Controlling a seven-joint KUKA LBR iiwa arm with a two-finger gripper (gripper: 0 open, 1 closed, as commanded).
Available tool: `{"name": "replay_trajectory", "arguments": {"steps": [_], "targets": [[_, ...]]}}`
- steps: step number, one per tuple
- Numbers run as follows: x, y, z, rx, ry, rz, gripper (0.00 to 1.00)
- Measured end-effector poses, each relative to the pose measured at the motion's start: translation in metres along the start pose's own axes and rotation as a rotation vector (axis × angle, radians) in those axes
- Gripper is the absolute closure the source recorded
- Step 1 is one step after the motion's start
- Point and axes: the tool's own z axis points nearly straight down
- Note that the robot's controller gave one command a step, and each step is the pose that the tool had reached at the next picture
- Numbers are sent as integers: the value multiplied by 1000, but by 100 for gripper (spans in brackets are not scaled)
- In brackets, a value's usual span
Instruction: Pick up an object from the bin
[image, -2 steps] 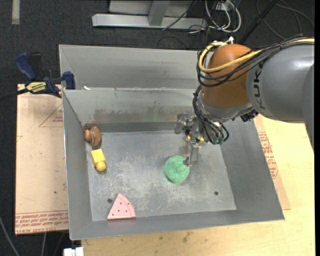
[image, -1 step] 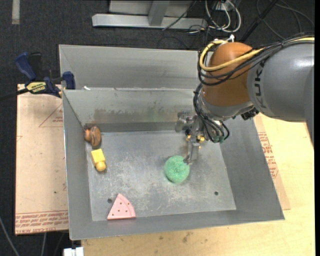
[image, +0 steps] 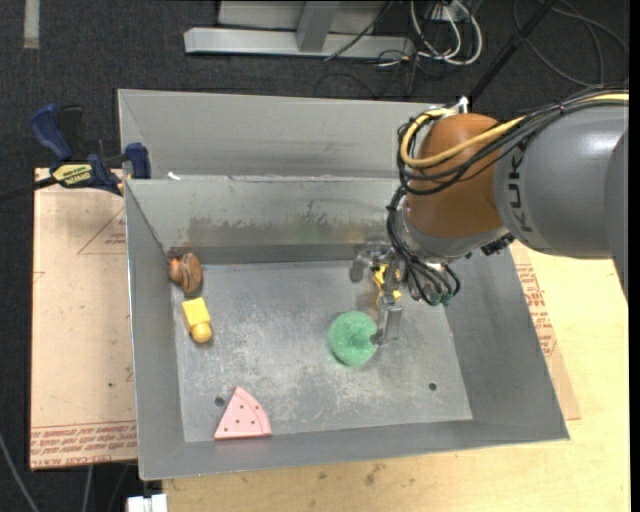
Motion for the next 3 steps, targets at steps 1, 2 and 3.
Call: {"name": "replay_trajectory", "arguments": {"steps": [1,2,3], "targets": [[8,-4,13,0,3,-22,0],[19,9,-19,-1,17,-121,0],[10,11,-17,2,-11,-121,0]]}}
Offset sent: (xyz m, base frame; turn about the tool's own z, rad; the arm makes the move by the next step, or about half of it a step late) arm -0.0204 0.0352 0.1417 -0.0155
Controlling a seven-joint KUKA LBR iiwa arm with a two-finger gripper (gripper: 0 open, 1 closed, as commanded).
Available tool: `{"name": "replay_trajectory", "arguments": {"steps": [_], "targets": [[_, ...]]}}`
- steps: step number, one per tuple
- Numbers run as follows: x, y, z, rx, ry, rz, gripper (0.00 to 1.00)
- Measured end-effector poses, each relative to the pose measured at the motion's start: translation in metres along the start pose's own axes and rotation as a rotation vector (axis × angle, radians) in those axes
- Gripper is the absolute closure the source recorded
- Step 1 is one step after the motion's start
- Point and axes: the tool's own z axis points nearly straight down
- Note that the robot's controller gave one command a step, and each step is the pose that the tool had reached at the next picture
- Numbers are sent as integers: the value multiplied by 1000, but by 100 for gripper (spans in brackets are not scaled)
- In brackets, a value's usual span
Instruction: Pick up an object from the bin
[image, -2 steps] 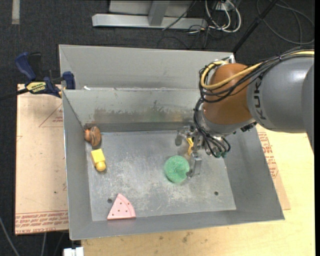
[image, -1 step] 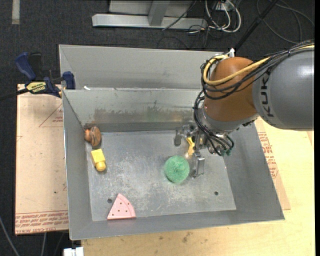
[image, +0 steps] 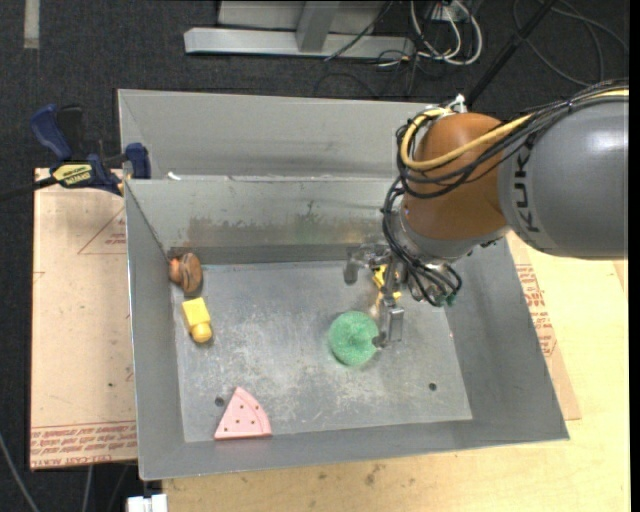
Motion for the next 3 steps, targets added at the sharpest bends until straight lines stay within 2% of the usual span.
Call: {"name": "replay_trajectory", "arguments": {"steps": [1,2,3], "targets": [[6,2,64,-3,15,-76,0],[-13,-1,79,-5,16,-205,100],[-13,-1,79,-6,16,-204,100]]}}
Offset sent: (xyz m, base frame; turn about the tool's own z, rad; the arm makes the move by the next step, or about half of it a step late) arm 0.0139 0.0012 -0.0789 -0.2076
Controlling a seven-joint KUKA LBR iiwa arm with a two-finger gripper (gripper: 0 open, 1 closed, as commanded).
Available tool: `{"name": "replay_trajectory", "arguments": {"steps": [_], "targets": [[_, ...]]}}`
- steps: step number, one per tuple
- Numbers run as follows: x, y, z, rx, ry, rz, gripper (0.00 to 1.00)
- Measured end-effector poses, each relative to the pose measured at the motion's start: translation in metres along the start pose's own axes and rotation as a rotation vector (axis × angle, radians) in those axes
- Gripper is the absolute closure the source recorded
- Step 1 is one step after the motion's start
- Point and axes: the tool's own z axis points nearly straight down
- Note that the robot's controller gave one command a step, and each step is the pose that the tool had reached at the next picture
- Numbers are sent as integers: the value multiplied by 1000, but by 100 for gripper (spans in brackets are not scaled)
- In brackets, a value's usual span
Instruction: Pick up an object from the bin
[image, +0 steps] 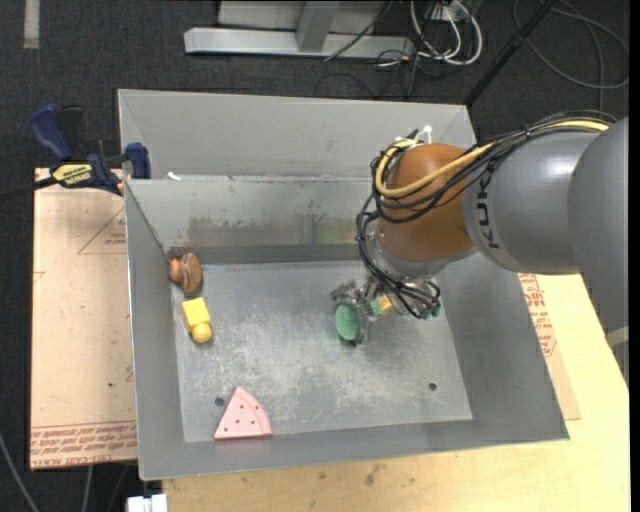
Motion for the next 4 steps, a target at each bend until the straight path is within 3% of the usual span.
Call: {"name": "replay_trajectory", "arguments": {"steps": [1,2,3,4], "targets": [[0,0,0,0,0,0,100],[0,0,0,0,0,0,0],[0,0,0,0,0,0,100],[0,0,0,-1,0,0,100]]}}
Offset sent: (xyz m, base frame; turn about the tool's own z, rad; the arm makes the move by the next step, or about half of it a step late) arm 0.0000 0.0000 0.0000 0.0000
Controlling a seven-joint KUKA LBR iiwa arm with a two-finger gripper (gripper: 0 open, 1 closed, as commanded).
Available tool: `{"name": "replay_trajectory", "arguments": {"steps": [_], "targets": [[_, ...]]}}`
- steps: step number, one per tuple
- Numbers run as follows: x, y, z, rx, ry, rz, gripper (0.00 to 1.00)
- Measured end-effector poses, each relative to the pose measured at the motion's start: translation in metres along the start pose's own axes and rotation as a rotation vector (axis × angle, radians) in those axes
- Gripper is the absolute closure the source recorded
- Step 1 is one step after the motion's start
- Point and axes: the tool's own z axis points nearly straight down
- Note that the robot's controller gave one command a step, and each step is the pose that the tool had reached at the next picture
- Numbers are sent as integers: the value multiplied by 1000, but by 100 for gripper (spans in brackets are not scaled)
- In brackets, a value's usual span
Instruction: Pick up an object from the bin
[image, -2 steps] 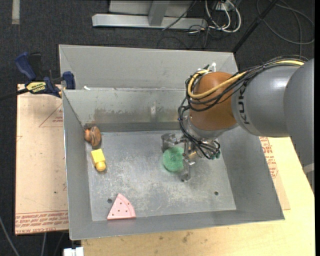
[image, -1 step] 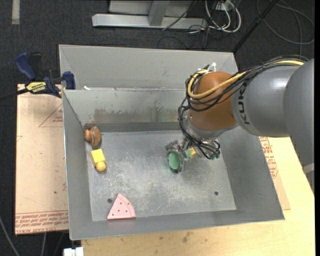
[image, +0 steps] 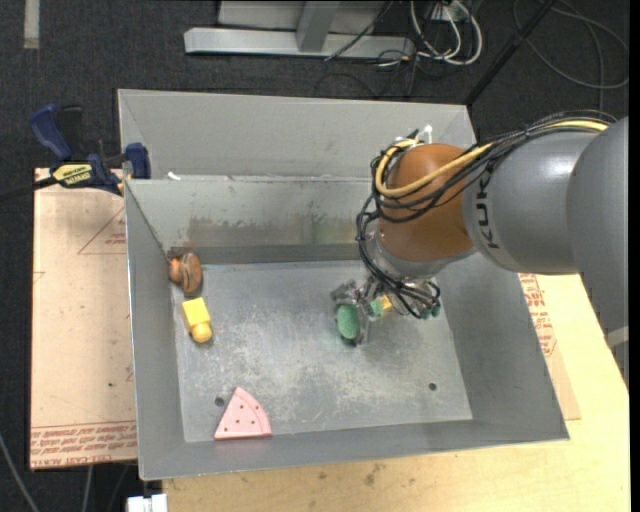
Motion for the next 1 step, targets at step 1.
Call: {"name": "replay_trajectory", "arguments": {"steps": [1], "targets": [[0,0,0,0,0,0,100]]}}
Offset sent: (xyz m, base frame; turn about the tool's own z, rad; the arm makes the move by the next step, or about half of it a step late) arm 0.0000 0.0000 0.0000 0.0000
